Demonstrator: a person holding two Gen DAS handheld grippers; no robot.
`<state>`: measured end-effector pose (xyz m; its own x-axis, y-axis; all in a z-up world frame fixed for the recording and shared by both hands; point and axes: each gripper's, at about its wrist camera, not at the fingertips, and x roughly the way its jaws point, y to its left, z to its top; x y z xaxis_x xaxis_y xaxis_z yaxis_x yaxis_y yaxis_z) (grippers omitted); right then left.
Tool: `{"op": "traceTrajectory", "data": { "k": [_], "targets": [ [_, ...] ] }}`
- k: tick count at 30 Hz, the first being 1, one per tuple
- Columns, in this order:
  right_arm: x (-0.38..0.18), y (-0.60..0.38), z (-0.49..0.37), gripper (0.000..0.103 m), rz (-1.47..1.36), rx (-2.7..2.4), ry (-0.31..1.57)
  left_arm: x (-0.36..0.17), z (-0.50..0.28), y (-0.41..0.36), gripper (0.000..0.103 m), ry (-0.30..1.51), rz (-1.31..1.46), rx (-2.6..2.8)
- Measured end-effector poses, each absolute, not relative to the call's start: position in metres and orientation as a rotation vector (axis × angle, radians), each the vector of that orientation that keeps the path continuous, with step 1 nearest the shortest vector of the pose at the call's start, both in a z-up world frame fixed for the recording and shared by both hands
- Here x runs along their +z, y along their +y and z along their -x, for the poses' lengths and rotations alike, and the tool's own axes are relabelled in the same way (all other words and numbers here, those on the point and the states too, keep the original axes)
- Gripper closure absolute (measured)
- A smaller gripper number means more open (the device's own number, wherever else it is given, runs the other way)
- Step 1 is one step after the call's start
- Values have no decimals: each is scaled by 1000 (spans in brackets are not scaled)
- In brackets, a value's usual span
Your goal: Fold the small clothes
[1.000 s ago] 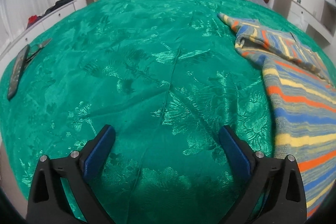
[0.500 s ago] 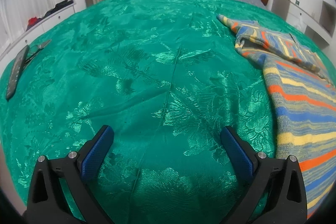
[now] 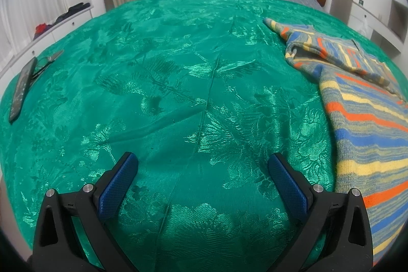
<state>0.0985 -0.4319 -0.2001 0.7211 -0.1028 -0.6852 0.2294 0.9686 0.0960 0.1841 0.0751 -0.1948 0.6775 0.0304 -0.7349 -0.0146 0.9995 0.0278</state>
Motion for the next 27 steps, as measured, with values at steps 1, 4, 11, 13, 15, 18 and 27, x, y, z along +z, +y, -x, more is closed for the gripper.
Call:
{"op": "traceTrajectory", "data": {
  "k": [1,4,11,13,15,18,27],
  "targets": [
    [-200,-432,-99,6,-179,-185,744,-195,-184,75,1,826,-20,25],
    [-200,-432,-99,6,-179,-185,744,-194,-184,75,1,823,-22,27],
    [-200,-432,-98,6,-178,-186,744,-194,-183,75,1,820,-22,28],
    [-200,-432,-98,6,-178,-186,744,-194,-184,75,1,819,-22,27],
    [-200,-432,-98,6,-178,-186,744,-194,-184,75,1,820,-22,28],
    [-200,-432,-98,6,-177,-186,744,-194,-184,75,1,819,-22,28],
    [-200,-432,-98,6,-177,-186,745,-195,-183,75,1,819,-23,28]
  ]
}}
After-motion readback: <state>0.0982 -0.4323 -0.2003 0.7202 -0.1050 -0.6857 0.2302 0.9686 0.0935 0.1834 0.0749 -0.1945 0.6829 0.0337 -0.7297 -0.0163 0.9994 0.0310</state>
